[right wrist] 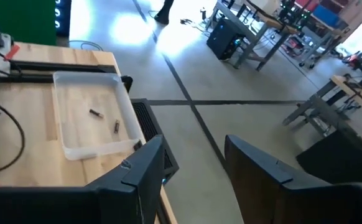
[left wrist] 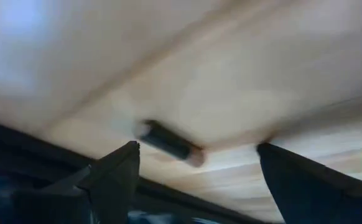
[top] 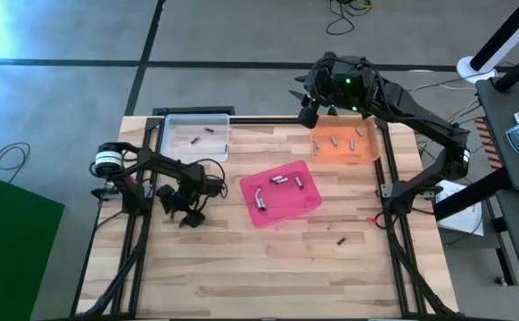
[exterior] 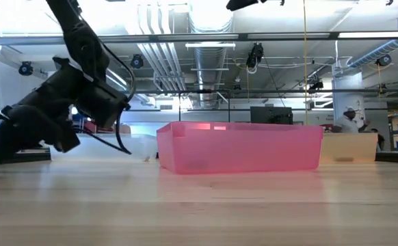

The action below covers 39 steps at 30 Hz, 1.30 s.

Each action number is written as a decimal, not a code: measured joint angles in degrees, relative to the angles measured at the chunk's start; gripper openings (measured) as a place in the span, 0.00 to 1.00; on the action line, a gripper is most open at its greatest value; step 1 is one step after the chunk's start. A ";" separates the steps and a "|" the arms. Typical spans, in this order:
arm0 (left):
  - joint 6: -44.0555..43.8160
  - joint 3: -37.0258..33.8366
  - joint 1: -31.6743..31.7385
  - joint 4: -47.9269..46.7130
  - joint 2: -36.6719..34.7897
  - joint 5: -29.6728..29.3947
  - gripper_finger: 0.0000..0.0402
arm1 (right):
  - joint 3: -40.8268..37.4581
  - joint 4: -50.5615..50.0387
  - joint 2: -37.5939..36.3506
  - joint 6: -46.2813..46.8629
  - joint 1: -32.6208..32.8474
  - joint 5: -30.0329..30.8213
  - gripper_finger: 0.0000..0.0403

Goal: Sort batteries
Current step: Put the black battery into the transparent bin

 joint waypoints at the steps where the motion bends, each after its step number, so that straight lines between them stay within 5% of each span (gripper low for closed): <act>1: -2.00 -0.67 0.00 1.88 -0.06 1.83 0.75 | 0.00 -0.23 0.00 -0.43 -0.22 -0.03 0.39; 4: -8.89 -1.71 -0.22 5.81 -0.09 4.57 0.64 | 0.00 -1.39 0.00 -1.98 -0.97 -0.27 0.38; 11: -18.57 -2.84 -1.74 8.07 0.04 3.33 0.12 | 0.00 -2.10 0.00 -2.85 -2.68 -5.36 0.39; 13: -21.95 -2.87 -2.49 8.84 0.00 3.52 0.04 | 0.00 -2.13 -0.01 -3.47 -2.75 -6.23 0.39; 22: -25.58 0.63 -3.94 6.36 -0.06 -1.74 0.02 | 0.04 -4.83 -1.24 -5.80 -2.83 -8.97 0.39; 32: -22.26 14.08 -4.30 2.95 -9.50 -27.29 0.01 | 0.04 -10.26 -3.45 1.62 -2.79 -9.13 0.33; 39: -7.66 20.24 7.86 4.74 -13.46 -37.65 0.00 | 0.04 -10.69 -3.60 7.87 -2.79 -8.77 0.29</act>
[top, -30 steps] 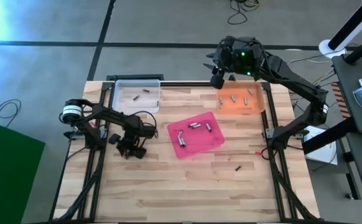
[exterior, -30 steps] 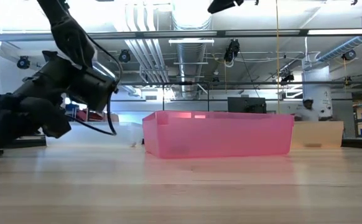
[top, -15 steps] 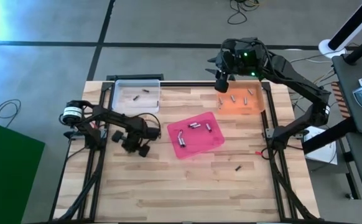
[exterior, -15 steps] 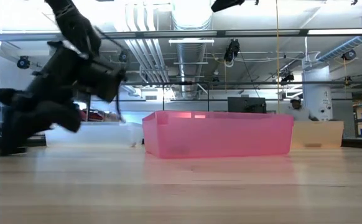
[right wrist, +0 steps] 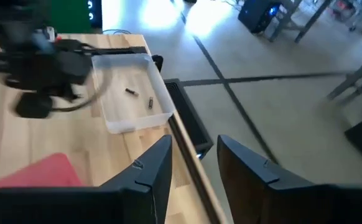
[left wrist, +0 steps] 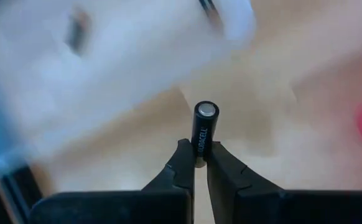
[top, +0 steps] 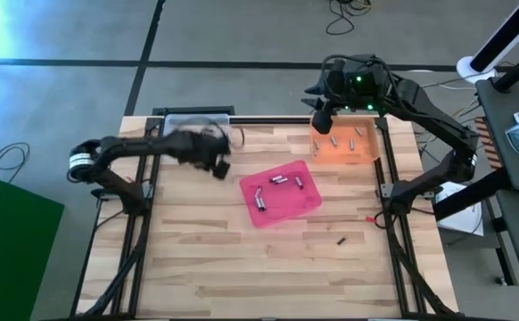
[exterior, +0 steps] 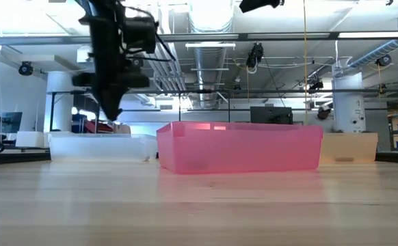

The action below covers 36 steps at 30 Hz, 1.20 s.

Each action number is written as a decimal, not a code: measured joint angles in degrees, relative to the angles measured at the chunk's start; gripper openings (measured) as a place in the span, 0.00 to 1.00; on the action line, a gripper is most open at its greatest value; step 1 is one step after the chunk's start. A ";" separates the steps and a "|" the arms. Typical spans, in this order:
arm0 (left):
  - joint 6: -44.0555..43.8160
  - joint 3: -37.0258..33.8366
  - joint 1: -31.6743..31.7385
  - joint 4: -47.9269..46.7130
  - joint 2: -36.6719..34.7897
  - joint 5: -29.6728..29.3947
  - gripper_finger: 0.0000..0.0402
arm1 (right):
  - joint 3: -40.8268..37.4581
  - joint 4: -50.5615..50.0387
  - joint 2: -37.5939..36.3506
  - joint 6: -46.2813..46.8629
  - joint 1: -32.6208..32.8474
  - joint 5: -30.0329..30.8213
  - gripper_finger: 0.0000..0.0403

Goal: Sort batteries
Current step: Put the black battery into the transparent bin

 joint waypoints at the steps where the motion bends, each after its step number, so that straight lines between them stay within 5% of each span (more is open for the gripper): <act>1: 3.04 0.36 2.72 1.12 -0.06 -0.61 0.00 | 0.00 -0.46 0.27 1.28 -0.01 0.01 0.29; 7: 19.95 1.20 17.19 9.64 -0.17 -1.33 0.00 | -2.58 -10.04 2.94 9.95 0.21 0.04 0.32; 14: 25.01 -2.07 26.97 12.78 0.26 -0.05 0.00 | -12.12 -11.99 1.47 12.99 5.02 -0.02 0.40; 23: 25.15 -10.51 28.73 25.75 4.24 1.43 0.09 | -24.68 -10.73 -1.38 23.04 10.26 0.90 0.49; 29: 26.81 -11.95 28.91 30.20 8.17 1.76 0.17 | -34.71 -20.03 -1.75 31.02 18.83 9.53 0.48; 36: 26.11 -12.30 28.84 32.21 10.57 3.27 0.15 | -38.63 -28.82 -4.60 36.99 30.18 5.46 0.50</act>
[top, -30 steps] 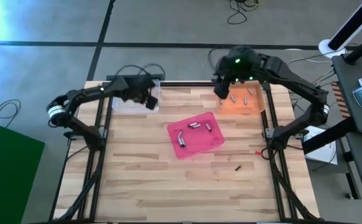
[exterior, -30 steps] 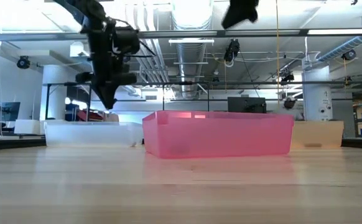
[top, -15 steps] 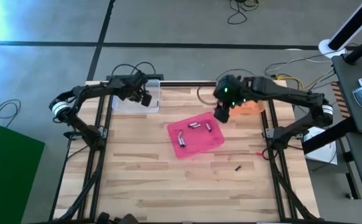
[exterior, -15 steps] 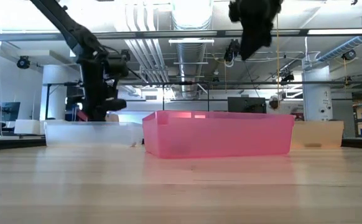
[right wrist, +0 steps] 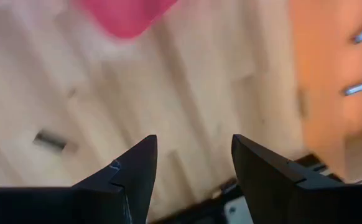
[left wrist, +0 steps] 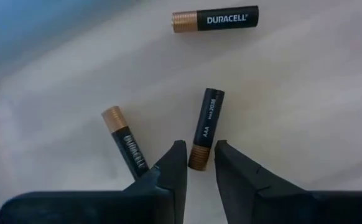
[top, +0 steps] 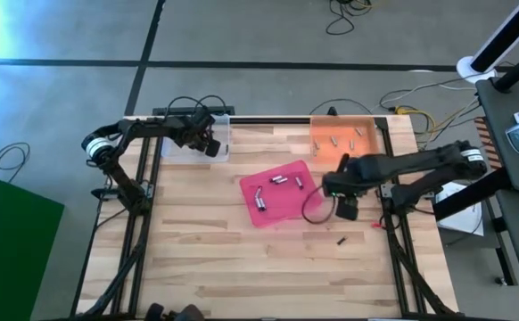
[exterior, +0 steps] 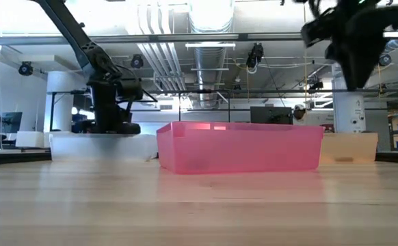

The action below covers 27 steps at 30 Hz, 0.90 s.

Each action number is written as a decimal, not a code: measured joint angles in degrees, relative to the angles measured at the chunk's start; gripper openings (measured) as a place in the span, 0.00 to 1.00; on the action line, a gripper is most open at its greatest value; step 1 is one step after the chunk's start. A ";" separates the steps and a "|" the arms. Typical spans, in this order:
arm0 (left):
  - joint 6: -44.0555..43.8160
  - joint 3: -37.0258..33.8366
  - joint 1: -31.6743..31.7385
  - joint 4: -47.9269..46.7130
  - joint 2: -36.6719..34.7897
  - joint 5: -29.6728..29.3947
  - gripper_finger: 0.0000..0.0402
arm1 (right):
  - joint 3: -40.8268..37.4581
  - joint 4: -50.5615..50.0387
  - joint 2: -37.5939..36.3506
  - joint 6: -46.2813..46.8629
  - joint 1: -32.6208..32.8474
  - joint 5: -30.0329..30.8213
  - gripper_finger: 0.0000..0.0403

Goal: Sort batteries
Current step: Put the black battery into the transparent bin

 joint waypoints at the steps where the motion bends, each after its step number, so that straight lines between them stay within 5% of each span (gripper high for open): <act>1: -0.24 -0.01 0.00 -0.18 -0.22 0.00 0.15 | -0.08 -0.16 -0.69 0.04 1.26 -0.79 0.51; 11: -0.52 -1.52 -4.53 -1.53 -10.44 -0.63 0.24 | -13.96 17.78 -7.36 0.47 9.33 -13.99 0.54; 27: -15.97 -9.92 -28.98 -1.33 -38.92 -5.16 0.51 | -16.19 26.21 6.56 -0.67 27.63 -8.82 0.46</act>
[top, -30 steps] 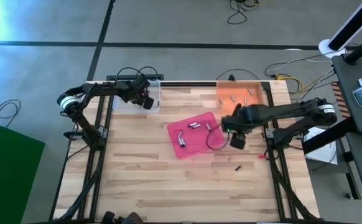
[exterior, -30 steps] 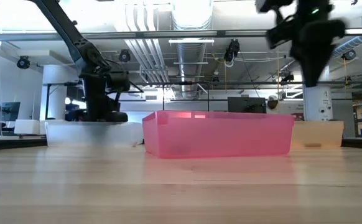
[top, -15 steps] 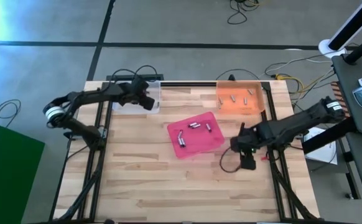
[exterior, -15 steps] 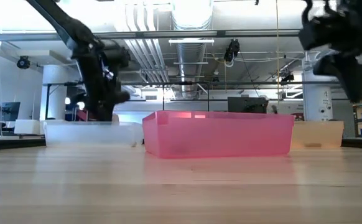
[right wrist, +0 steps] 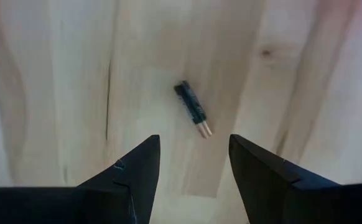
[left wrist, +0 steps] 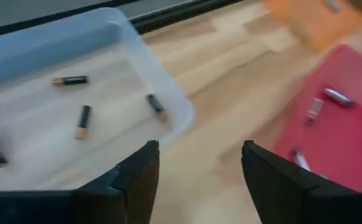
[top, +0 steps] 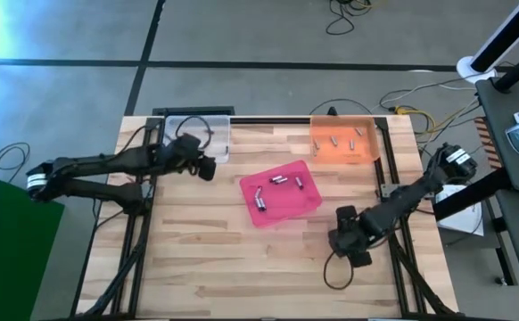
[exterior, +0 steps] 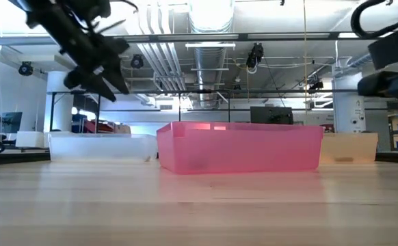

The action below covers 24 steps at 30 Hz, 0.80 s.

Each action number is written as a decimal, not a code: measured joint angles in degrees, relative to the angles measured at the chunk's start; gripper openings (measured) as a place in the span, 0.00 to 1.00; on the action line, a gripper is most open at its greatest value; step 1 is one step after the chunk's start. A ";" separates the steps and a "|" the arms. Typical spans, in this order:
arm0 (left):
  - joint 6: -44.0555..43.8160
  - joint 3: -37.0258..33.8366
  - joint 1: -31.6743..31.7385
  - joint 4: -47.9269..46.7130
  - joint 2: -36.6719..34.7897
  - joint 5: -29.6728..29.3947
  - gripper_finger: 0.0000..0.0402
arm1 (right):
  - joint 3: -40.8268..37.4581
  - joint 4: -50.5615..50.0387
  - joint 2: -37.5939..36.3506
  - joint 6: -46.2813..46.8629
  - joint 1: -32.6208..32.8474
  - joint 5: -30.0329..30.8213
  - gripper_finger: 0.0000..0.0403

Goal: Sort batteries
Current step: Put the black battery into the transparent bin

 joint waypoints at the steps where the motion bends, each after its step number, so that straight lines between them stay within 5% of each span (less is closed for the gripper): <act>1: -0.34 -0.49 -1.22 -0.11 -1.24 -0.11 0.52 | 0.02 1.05 0.87 0.29 0.69 1.06 0.46; 11: -4.12 -0.34 -8.15 -0.03 -8.31 -0.32 0.55 | -2.04 7.42 10.13 1.17 3.24 6.18 0.41; 18: 0.12 9.60 -14.47 1.13 -10.07 -1.68 0.55 | -3.89 8.21 12.49 0.89 3.41 6.10 0.37; 24: 6.02 19.50 -19.56 -3.02 -9.62 -10.18 0.55 | -4.06 5.98 7.01 0.46 3.61 6.20 0.34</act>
